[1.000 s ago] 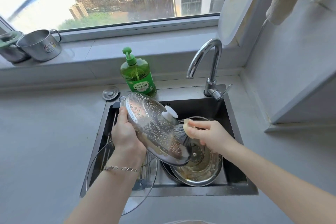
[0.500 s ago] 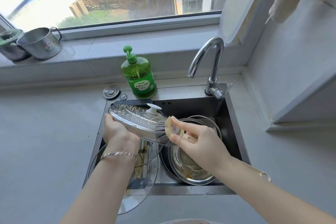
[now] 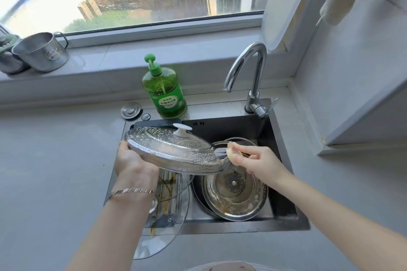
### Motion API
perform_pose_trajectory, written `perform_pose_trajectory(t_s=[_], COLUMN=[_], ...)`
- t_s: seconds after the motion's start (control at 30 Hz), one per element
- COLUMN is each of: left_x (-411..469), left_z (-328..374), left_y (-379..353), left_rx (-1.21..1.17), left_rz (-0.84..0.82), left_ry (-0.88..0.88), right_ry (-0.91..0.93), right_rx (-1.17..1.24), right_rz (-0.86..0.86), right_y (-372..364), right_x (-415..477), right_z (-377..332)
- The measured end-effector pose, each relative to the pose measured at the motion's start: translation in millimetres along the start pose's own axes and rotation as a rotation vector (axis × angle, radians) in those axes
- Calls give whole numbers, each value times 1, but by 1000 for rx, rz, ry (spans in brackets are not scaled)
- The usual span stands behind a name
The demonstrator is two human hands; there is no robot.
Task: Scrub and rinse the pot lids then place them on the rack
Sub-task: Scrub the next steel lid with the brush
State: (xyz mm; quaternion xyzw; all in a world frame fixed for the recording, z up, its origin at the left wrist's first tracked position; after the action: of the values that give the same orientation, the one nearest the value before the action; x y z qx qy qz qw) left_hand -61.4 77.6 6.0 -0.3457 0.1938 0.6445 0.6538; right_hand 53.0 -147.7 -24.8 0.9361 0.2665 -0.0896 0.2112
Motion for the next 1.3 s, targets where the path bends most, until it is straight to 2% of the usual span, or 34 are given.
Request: perform_pose_trajectory(t_s=[0.17, 0.3, 0.37, 0.47, 0.63, 0.8, 0.93, 1.1, 1.2, 1.3], left_x=[-1, -9, -14, -12, -20, -15, -25, -19, -25, -28], left_z=[-1, -12, -16, -13, -19, -27, -40, -39, -43, -43], left_y=[-7, -15, -16, -17, -21, -18, -19, -19, -20, -21], left_rx=[-11, 27, 24, 30, 107, 190, 267, 231, 240, 251], left_rz=[-36, -185, -198, -198, -381, -392, -439, -411, -424, -426], left_ry=[11, 59, 67, 69, 107, 153, 208, 178, 165, 134], right_ry=[89, -4, 16, 89, -67, 29, -70, 67, -14, 20], right_rx=[103, 10, 5, 123, 4, 54, -44, 86, -24, -11], right_rz=[-21, 78, 44, -77, 13, -92, 7, -97, 10, -29], right_y=[1, 22, 19, 5, 26, 11, 26, 11, 27, 20], right_x=[-14, -3, -6, -22, 1, -10, 7, -11, 5, 0], right_z=[-7, 17, 13, -4, 21, -2, 20, -8, 5, 0])
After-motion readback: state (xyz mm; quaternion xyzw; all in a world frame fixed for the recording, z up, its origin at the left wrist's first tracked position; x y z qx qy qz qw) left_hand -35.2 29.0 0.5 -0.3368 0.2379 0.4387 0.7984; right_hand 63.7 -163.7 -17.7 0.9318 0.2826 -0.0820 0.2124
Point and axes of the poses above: each hand's wrist, its own x-axis towards the middle knuckle, its own y-axis out of the back of the hand, z = x × y, the point moved 7 cm from there along x, towards the middle knuckle, and after that the axes turned 7 degrees about z, right-handed, at the moved point
